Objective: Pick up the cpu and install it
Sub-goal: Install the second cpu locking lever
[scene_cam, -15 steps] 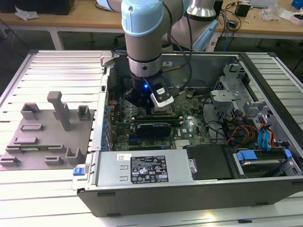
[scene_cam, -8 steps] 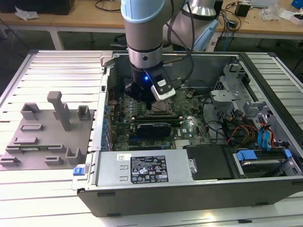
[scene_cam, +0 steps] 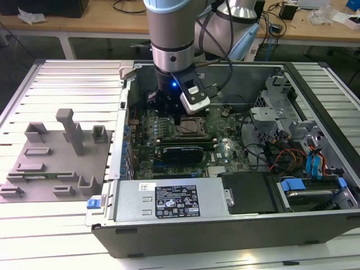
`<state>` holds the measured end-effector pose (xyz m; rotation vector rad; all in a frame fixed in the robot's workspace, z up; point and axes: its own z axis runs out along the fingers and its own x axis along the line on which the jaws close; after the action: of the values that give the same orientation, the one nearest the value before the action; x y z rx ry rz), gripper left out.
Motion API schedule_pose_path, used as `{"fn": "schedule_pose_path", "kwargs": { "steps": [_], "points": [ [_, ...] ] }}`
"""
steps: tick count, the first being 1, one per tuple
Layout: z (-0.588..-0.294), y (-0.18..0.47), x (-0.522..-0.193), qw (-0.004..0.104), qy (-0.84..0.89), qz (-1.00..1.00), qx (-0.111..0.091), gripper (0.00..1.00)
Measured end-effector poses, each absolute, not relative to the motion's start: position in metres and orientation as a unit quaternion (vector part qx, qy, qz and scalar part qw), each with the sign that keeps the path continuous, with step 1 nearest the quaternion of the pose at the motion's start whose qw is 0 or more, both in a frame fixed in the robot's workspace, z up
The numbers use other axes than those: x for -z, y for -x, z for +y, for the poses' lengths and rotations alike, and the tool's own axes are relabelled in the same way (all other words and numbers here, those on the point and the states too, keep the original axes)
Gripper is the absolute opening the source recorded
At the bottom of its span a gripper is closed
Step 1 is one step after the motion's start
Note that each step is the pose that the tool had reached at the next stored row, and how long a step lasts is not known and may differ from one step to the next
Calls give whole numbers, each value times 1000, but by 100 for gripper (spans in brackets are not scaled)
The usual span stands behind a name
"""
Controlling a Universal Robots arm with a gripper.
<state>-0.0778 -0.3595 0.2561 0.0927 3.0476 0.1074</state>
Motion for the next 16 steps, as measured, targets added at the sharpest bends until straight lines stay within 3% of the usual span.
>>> {"fn": "schedule_pose_path", "kwargs": {
  "steps": [16],
  "points": [
    [-363,49,-260,37,-31,998,-35,11]
  ]
}}
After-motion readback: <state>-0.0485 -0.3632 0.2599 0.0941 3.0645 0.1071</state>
